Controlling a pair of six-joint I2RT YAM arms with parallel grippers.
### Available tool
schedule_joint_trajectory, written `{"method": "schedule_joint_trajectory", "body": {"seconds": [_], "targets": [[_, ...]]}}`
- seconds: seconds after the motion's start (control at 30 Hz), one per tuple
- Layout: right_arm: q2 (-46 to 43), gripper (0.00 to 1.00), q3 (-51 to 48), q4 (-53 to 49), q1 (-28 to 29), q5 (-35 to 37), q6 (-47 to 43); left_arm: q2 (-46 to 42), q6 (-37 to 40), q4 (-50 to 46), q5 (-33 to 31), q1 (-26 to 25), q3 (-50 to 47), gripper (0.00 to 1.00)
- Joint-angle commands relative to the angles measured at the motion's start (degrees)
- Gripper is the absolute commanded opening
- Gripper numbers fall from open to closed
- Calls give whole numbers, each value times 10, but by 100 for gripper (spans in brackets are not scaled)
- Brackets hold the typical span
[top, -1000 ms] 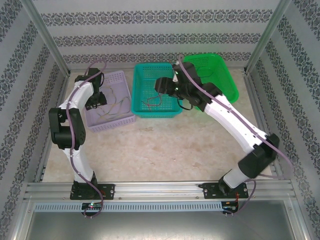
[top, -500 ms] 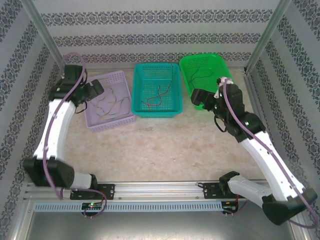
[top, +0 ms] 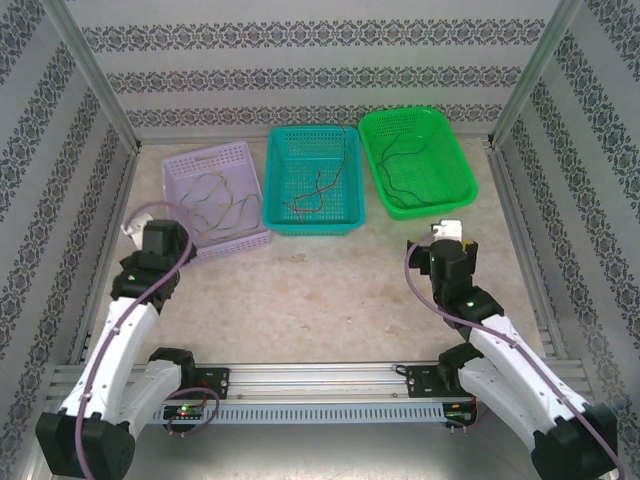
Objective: Untangle the cables
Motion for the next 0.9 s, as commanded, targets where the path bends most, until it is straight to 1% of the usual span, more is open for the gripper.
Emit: {"method": "schedule_joint_trajectory", "body": {"seconds": [0.0, 0.07, 0.13, 0.17, 0.2, 0.23, 0.3, 0.4, 0.47, 0.5, 0.57, 0.63, 0.67, 0.7, 0.73, 0.8, 0.87], "targets": [[41, 98, -33, 148, -43, -34, -47, -71, 115, 154, -1, -6, -117, 100], [81, 98, -64, 219, -63, -63, -52, -115, 139, 263, 21, -5, -198, 100], [127, 98, -78, 281, -87, -104, -52, -130, 155, 333, 16, -5, -251, 100], [148, 98, -79, 300, -94, -115, -56, -125, 161, 346, 16, -3, -261, 99], [170, 98, -66, 296, -104, -126, -55, -116, 166, 346, 25, 1, -257, 99], [192, 98, -53, 301, -114, -150, -64, -106, 181, 357, 47, 5, -256, 99], [228, 98, -47, 353, -125, -172, -68, -85, 186, 369, 63, 12, -252, 99], [287, 98, -33, 424, -143, -208, -61, -30, 192, 416, 93, 38, -245, 99], [326, 98, -11, 467, -151, -229, -64, 25, 187, 474, 114, 58, -240, 99], [344, 98, 3, 462, -152, -236, -77, 59, 181, 507, 129, 67, -237, 99], [382, 98, 16, 476, -165, -255, -74, 127, 170, 575, 156, 79, -225, 99], [427, 98, -5, 551, -183, -280, -58, 192, 170, 616, 182, 86, -199, 99], [436, 98, -19, 594, -191, -283, -47, 216, 169, 635, 191, 89, -192, 99], [431, 98, -20, 596, -195, -280, -41, 238, 163, 663, 198, 91, -190, 99], [422, 98, -18, 572, -195, -274, -41, 256, 154, 691, 202, 94, -190, 99], [429, 98, -31, 611, -192, -268, -44, 280, 143, 710, 206, 96, -181, 99], [425, 98, -28, 597, -190, -254, -42, 299, 141, 724, 210, 96, -172, 99]]}}
